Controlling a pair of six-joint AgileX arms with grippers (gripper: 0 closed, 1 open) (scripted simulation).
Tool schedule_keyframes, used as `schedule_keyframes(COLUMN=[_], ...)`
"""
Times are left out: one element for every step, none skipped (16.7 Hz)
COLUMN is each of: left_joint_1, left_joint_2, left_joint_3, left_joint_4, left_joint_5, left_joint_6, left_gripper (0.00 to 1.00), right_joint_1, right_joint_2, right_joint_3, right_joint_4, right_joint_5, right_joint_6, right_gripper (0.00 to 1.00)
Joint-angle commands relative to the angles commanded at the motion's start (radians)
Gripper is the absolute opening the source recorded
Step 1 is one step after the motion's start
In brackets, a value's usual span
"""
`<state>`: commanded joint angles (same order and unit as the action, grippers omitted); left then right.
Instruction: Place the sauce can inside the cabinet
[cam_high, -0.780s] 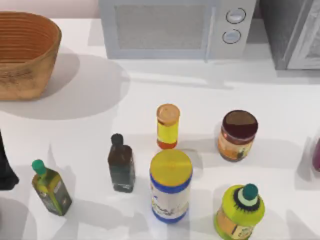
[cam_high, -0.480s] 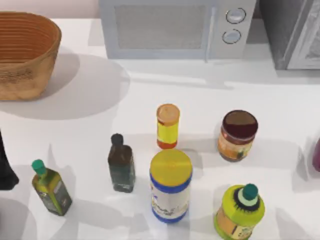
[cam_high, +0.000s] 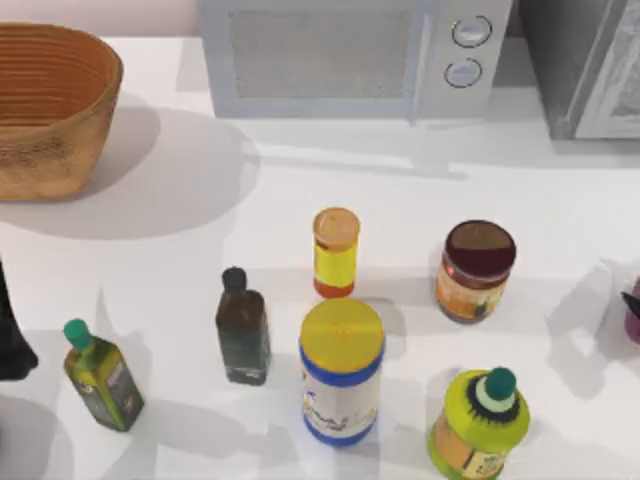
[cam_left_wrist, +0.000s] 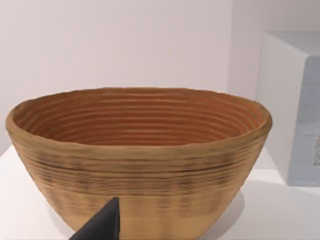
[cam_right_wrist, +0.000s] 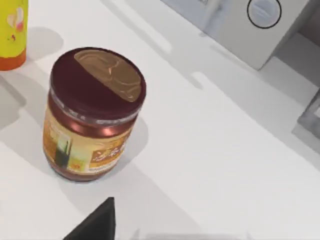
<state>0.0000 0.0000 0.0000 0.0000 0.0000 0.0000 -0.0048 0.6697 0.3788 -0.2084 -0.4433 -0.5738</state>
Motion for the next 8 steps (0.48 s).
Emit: schedule_keyframes(left_joint_1=[0.000,0.000,0.000,0.000,0.000,0.000,0.000,0.000], left_joint_2=[0.000,0.000,0.000,0.000,0.000,0.000,0.000,0.000], left_joint_3=[0.000,0.000,0.000,0.000,0.000,0.000,0.000,0.000], left_joint_4=[0.000,0.000,0.000,0.000,0.000,0.000,0.000,0.000], left_joint_5=[0.000,0.000,0.000,0.000,0.000,0.000,0.000,0.000], left_joint_6=[0.000,0.000,0.000,0.000,0.000,0.000,0.000,0.000], left_gripper=[1.00,1.00,1.00,1.00,1.00,1.00,1.00,1.00], right_joint_1=[-0.003,-0.007,-0.011,-0.014,-0.018,-0.022,-0.025,-0.028], right_joint_2=[0.110,0.223,0.339,0.456,0.573,0.689,0.803,0.911], right_joint_3=[0.054,0.108,0.163,0.218,0.273,0.327,0.380,0.431], right_joint_4=[-0.032,-0.064,-0.096,-0.129,-0.161,-0.193,-0.224,-0.254], right_joint_5=[-0.059,-0.120,-0.181,-0.242,-0.303,-0.364,-0.424,-0.483], right_joint_6=[-0.083,-0.166,-0.250,-0.333,-0.414,-0.494,-0.571,-0.645], right_gripper=[1.00,1.00,1.00,1.00,1.00,1.00,1.00,1.00])
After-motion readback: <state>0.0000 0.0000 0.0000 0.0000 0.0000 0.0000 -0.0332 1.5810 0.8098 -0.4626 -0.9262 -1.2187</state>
